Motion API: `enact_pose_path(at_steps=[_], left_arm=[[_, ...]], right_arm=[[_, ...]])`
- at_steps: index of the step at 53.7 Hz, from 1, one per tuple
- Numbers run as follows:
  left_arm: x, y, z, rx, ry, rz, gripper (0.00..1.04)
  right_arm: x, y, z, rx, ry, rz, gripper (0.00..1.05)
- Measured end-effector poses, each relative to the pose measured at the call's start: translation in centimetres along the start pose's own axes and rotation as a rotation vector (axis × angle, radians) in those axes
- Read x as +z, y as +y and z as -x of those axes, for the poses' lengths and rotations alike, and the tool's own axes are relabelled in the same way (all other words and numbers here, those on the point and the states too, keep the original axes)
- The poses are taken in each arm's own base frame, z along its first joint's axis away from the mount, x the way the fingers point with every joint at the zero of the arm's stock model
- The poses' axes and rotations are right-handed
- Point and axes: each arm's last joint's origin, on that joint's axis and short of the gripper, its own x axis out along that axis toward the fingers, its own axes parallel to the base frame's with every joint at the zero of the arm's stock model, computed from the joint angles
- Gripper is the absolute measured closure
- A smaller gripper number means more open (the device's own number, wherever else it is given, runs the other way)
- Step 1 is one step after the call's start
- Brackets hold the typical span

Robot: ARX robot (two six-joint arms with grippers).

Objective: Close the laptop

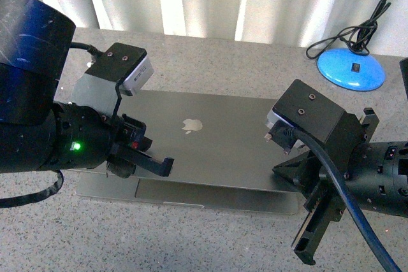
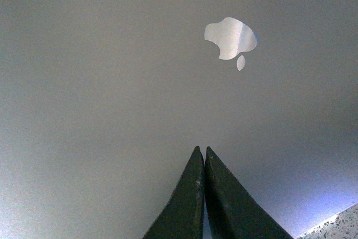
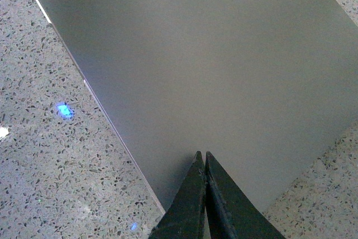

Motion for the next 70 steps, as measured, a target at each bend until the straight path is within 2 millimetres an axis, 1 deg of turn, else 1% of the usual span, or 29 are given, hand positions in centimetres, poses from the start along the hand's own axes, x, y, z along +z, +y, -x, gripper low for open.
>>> enact_pose_path(at_steps=[17, 30, 46, 70], left_arm=[[-0.2, 0.0, -0.2, -0.005, 0.004, 0.011, 1.01], [-0.5, 0.0, -0.4, -0.008, 0.008, 0.031, 1.01], [-0.7, 0.2, -0.4, -0.017, 0.012, 0.047, 1.01], [-2.0, 0.8, -0.9, -0.029, 0.024, 0.133, 1.01]], right_arm=[[-0.1, 0.0, 0.0, 0.001, 0.003, -0.004, 1.04], [-1.0, 0.4, -0.2, 0.013, 0.025, -0.021, 1.04], [-1.3, 0.6, -0.3, 0.018, 0.035, -0.03, 1.04], [-1.7, 0.7, -0.4, 0.021, 0.06, -0.036, 1.04]])
